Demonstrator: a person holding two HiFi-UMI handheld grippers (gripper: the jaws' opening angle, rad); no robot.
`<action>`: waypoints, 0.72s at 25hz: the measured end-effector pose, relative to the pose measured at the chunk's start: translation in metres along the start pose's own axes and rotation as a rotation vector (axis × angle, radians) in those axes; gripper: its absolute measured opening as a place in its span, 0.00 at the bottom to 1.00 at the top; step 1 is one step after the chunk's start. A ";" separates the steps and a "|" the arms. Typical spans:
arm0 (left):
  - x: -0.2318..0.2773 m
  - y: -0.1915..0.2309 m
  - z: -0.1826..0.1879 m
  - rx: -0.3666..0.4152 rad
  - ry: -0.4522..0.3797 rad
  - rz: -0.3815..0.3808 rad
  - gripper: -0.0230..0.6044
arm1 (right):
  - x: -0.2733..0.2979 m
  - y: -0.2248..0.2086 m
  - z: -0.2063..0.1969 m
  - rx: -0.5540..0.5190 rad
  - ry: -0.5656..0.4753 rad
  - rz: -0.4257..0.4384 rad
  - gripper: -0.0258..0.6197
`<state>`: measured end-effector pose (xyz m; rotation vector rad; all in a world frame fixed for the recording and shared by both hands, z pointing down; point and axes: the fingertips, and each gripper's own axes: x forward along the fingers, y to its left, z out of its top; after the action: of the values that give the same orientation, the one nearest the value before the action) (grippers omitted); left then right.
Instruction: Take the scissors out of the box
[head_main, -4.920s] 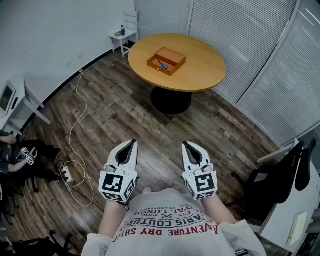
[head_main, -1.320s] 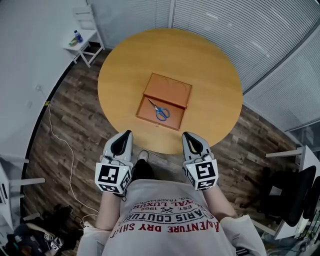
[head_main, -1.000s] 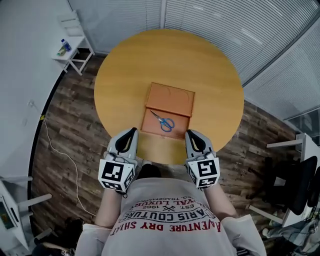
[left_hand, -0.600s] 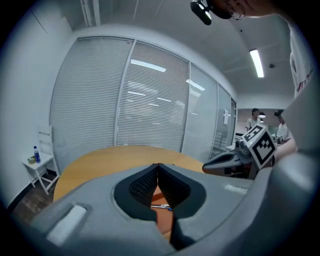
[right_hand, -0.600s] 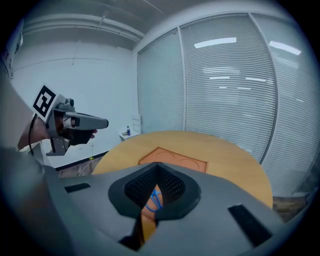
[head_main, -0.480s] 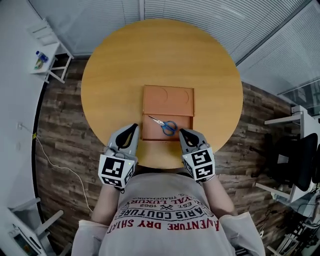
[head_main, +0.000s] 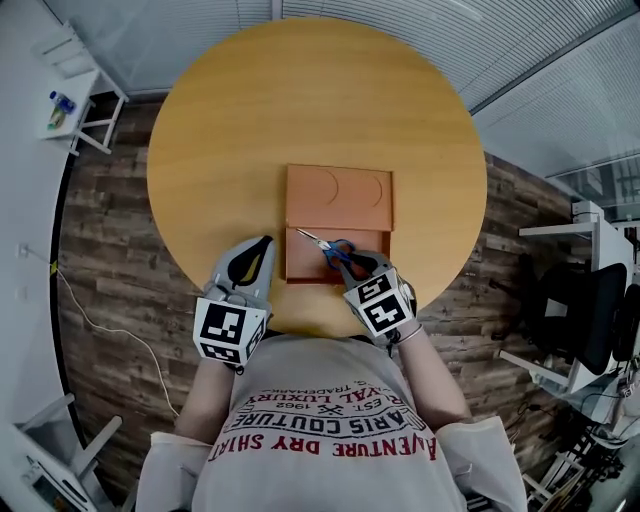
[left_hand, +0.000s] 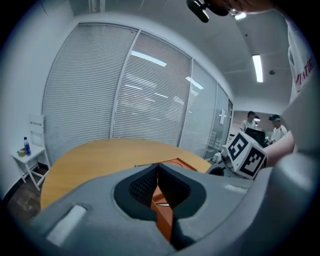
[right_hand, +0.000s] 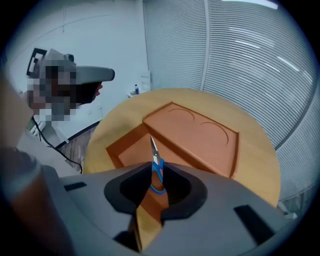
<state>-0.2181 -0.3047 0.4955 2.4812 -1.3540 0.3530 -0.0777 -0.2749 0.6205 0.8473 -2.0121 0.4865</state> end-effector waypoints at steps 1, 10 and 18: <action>0.001 0.002 -0.001 -0.005 0.000 -0.002 0.05 | 0.006 -0.001 -0.003 -0.023 0.034 -0.002 0.17; 0.007 0.026 -0.009 -0.034 0.007 0.023 0.05 | 0.050 -0.006 -0.029 -0.128 0.258 0.014 0.22; 0.009 0.039 -0.011 -0.047 0.010 0.037 0.05 | 0.069 -0.002 -0.041 -0.190 0.352 0.069 0.23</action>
<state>-0.2468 -0.3277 0.5147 2.4158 -1.3902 0.3379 -0.0794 -0.2772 0.7005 0.5361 -1.7336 0.4411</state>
